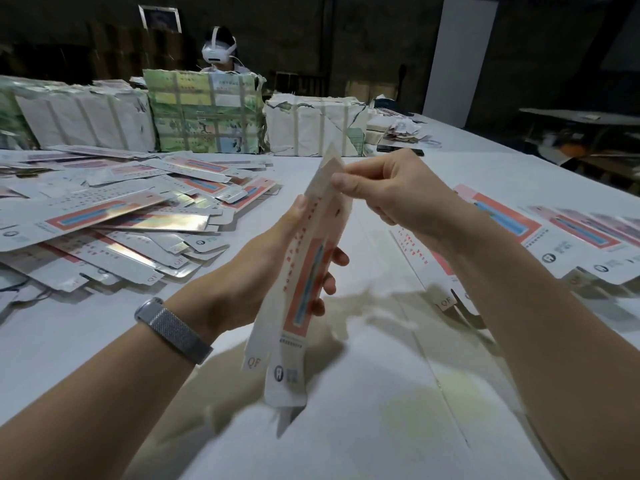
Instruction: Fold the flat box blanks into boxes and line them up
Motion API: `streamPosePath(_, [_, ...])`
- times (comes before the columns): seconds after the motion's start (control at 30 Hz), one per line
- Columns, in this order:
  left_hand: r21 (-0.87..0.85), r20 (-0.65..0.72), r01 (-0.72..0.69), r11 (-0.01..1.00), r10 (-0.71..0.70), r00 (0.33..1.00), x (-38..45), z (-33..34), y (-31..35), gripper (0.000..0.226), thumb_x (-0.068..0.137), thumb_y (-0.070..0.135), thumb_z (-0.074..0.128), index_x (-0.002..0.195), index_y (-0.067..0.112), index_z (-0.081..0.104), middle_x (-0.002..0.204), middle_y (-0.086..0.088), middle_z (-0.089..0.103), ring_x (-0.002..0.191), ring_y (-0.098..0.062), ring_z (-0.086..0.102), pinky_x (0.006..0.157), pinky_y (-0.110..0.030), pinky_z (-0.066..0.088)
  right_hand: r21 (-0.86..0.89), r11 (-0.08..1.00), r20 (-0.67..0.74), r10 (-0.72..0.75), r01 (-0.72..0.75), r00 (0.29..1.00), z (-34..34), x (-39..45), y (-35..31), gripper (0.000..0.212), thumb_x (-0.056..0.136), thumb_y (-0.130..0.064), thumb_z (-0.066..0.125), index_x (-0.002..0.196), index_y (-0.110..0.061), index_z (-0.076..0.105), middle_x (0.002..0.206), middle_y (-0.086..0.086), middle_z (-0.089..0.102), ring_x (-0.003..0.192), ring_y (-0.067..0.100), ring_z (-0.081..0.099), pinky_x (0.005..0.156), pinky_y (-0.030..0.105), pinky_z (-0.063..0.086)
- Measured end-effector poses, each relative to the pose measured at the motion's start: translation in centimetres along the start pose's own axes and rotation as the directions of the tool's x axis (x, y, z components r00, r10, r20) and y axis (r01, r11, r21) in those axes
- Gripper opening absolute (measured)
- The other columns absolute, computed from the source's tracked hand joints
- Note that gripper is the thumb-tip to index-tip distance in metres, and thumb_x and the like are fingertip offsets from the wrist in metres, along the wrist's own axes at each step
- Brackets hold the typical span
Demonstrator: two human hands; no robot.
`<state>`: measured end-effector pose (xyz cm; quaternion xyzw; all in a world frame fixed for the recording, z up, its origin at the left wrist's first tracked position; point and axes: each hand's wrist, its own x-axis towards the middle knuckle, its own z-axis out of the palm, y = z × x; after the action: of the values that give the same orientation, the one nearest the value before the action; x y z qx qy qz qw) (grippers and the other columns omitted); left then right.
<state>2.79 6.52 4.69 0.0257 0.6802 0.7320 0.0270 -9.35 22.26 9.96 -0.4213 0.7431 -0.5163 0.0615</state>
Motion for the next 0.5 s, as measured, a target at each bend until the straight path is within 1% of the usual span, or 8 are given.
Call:
streamPosePath(0.03, [-0.008, 0.006, 0.009, 1.000, -0.009, 1.000, -0.01, -0.03, -0.01, 0.065, 0.096, 0.068, 0.035, 0.135, 0.020, 0.056, 0.106, -0.015, 0.064, 0.077, -0.027, 0.060, 0.066, -0.043, 0.055, -0.001, 1.000, 0.008, -0.009, 0.009, 1.000, 0.15, 0.03, 0.05, 0.021, 0.096, -0.015, 0.063, 0.107, 0.001, 0.072, 0.044, -0.020, 0.053, 0.044, -0.007, 0.051, 0.044, 0.006, 0.037])
streamPosePath(0.1, [0.000, 0.025, 0.024, 1.000, -0.024, 0.999, -0.03, -0.12, -0.08, 0.070, 0.089, 0.068, 0.035, 0.132, 0.018, 0.058, 0.108, -0.016, 0.065, 0.078, -0.027, 0.061, 0.067, -0.043, 0.055, 0.012, 0.999, 0.005, 0.041, -0.041, 0.999, 0.30, 0.24, 0.16, 0.027, 0.095, -0.020, 0.065, 0.102, 0.006, 0.071, 0.046, -0.018, 0.052, 0.041, 0.000, 0.045, 0.044, 0.012, 0.033])
streamPosePath(0.17, [0.010, 0.028, 0.029, 1.000, -0.030, 0.999, 0.00, -0.15, -0.13, 0.070, 0.092, 0.069, 0.035, 0.129, 0.015, 0.060, 0.110, -0.017, 0.066, 0.079, -0.027, 0.061, 0.068, -0.043, 0.056, 0.007, 0.995, 0.018, 0.098, -0.098, 0.995, 0.09, 0.41, 0.31, 0.035, 0.093, -0.027, 0.067, 0.102, 0.007, 0.069, 0.048, -0.014, 0.048, 0.043, 0.003, 0.035, 0.046, 0.019, 0.026])
streamPosePath(0.27, [-0.017, 0.015, 0.051, 0.999, -0.051, 0.999, 0.05, 0.13, -0.16, 0.070, 0.097, 0.067, 0.029, 0.125, 0.012, 0.062, 0.107, -0.017, 0.066, 0.076, -0.026, 0.061, 0.065, -0.041, 0.056, -0.002, 0.996, 0.084, 0.087, -0.087, 0.993, -0.39, 0.27, 0.49, 0.035, 0.094, -0.031, 0.065, 0.102, 0.002, 0.073, 0.049, -0.007, 0.042, 0.045, 0.006, 0.030, 0.046, 0.022, 0.023])
streamPosePath(0.33, [-0.050, 0.027, 0.056, 0.997, -0.055, 0.998, 0.05, 0.34, -0.18, 0.072, 0.096, 0.066, 0.028, 0.125, 0.009, 0.061, 0.104, -0.015, 0.066, 0.074, -0.026, 0.060, 0.064, -0.041, 0.055, 0.017, 0.999, 0.091, 0.046, -0.048, 0.995, -0.28, 0.19, 0.59, 0.029, 0.097, -0.024, 0.062, 0.099, 0.002, 0.074, 0.049, -0.011, 0.052, 0.042, 0.003, 0.043, 0.044, 0.014, 0.031])
streamPosePath(0.4, [-0.058, 0.029, 0.040, 0.997, -0.038, 0.999, 0.07, 0.54, -0.14, 0.072, 0.096, 0.065, 0.027, 0.128, 0.009, 0.060, 0.104, -0.015, 0.066, 0.074, -0.026, 0.060, 0.064, -0.041, 0.055, 0.033, 0.999, 0.035, 0.007, -0.008, 0.999, 0.12, 0.25, 0.69, 0.027, 0.097, -0.016, 0.061, 0.100, 0.008, 0.072, 0.050, -0.014, 0.059, 0.043, -0.003, 0.050, 0.045, 0.008, 0.037])
streamPosePath(0.47, [-0.072, 0.045, 0.031, 0.997, -0.028, 0.999, 0.14, 0.66, -0.18, 0.074, 0.095, 0.066, 0.026, 0.132, 0.009, 0.057, 0.106, -0.016, 0.066, 0.075, -0.027, 0.060, 0.065, -0.042, 0.055, 0.064, 0.998, -0.014, -0.001, 0.002, 1.000, 0.32, 0.28, 0.60, 0.027, 0.096, -0.014, 0.062, 0.098, 0.012, 0.071, 0.046, -0.014, 0.053, 0.041, -0.001, 0.045, 0.046, 0.009, 0.034])
streamPosePath(0.5, [-0.073, 0.061, 0.027, 0.997, -0.022, 0.998, 0.18, 0.67, -0.24, 0.075, 0.096, 0.067, 0.026, 0.134, 0.009, 0.056, 0.108, -0.016, 0.066, 0.076, -0.027, 0.059, 0.066, -0.043, 0.055, 0.084, 0.996, -0.020, 0.015, -0.013, 1.000, 0.24, 0.26, 0.50, 0.030, 0.095, -0.016, 0.064, 0.096, 0.013, 0.070, 0.047, -0.008, 0.048, 0.042, 0.002, 0.039, 0.048, 0.012, 0.028])
